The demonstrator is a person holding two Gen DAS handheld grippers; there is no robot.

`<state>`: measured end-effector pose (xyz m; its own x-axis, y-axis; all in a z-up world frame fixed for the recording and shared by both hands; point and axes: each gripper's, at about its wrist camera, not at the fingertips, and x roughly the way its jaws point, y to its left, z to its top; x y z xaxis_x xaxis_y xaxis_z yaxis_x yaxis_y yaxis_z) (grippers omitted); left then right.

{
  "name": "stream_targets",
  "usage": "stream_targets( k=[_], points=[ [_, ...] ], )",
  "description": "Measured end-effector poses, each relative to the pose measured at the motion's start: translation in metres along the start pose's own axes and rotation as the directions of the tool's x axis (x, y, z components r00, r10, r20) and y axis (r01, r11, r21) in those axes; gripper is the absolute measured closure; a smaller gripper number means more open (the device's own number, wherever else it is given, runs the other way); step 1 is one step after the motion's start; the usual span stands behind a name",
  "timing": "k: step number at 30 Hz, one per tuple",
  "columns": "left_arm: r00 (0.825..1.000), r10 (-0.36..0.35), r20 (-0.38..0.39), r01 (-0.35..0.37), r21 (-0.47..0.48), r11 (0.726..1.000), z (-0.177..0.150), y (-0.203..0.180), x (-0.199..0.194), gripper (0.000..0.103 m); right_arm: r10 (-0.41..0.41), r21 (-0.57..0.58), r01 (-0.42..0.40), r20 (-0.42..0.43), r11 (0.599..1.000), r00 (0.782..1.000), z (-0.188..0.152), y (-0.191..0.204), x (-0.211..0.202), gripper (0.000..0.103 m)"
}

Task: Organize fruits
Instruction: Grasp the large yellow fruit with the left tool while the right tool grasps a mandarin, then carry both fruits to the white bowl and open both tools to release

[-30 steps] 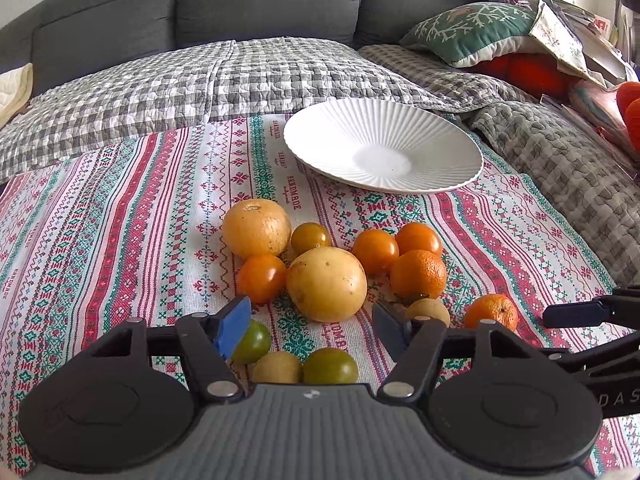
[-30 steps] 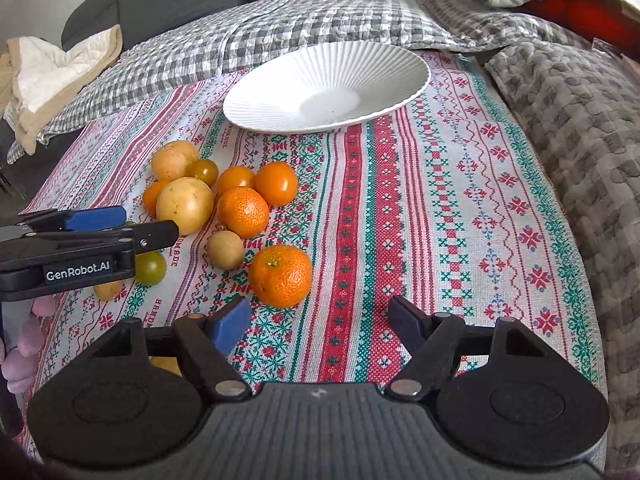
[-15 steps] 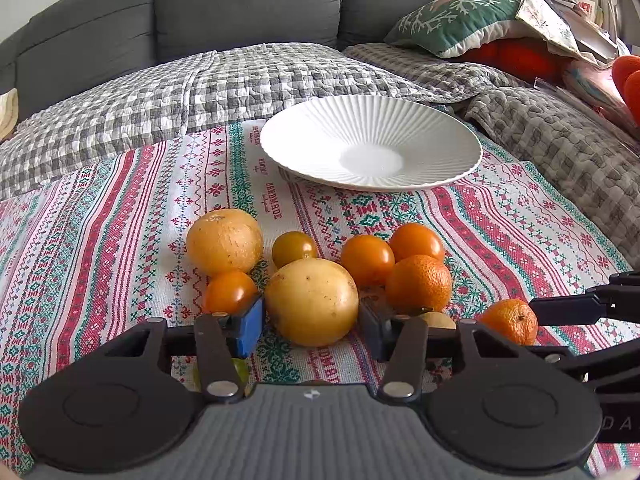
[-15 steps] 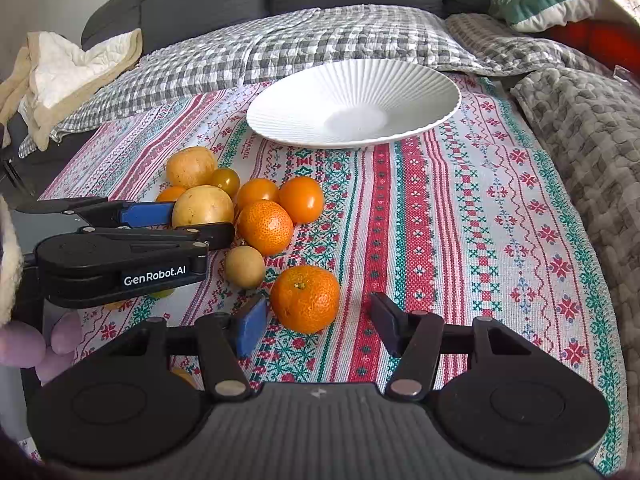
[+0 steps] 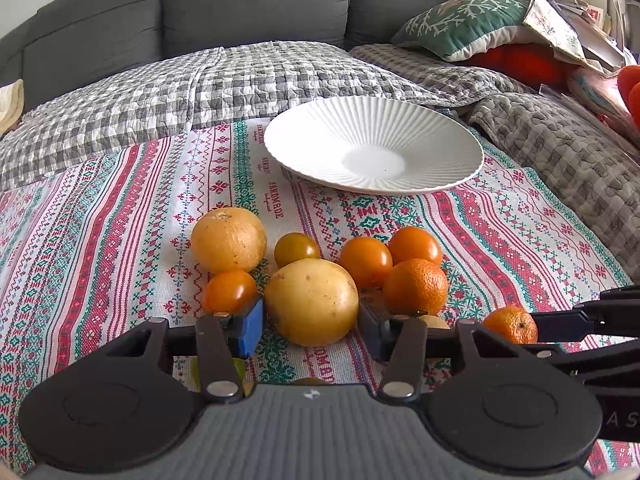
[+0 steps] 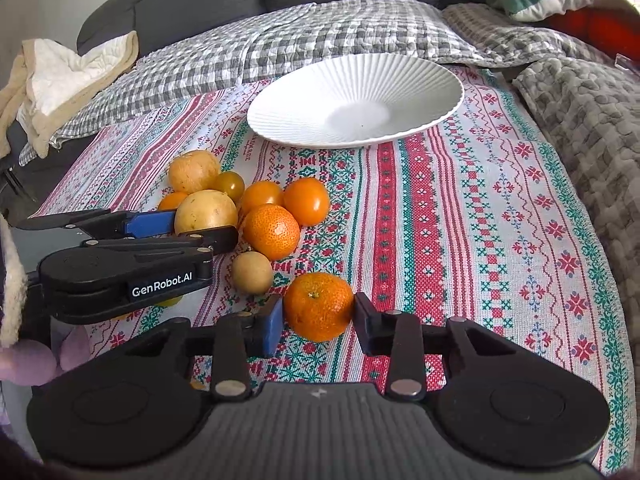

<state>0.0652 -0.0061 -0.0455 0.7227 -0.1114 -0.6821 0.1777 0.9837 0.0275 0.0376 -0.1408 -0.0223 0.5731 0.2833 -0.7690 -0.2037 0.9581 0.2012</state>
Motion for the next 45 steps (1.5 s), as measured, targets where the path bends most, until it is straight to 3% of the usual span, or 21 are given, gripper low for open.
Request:
stream_targets(
  k=[11, 24, 36, 45],
  points=[
    [1.000, -0.017, 0.001, 0.017, -0.005, 1.000, 0.006, -0.009, -0.013, 0.064, -0.016, 0.055, 0.018, -0.023, 0.998, 1.000, 0.003, -0.009, -0.009, 0.070],
    [0.998, -0.001, 0.065, -0.003, 0.051, 0.999, 0.035, -0.019, -0.027, 0.064, 0.011, 0.164, -0.025, 0.086, 0.986, 0.996, 0.041, -0.028, -0.026, 0.070],
    [0.997, -0.021, 0.073, 0.016, 0.076, 0.997, 0.073, -0.038, 0.014, 0.064, -0.071, 0.282, 0.006, 0.223, 0.959, 0.972, 0.084, -0.067, -0.022, 0.070],
    [0.997, 0.000, 0.079, -0.006, 0.077, 0.997, 0.084, -0.035, 0.053, 0.064, -0.036, 0.200, -0.013, 0.241, 0.980, 0.970, 0.103, -0.073, 0.011, 0.070]
  ],
)
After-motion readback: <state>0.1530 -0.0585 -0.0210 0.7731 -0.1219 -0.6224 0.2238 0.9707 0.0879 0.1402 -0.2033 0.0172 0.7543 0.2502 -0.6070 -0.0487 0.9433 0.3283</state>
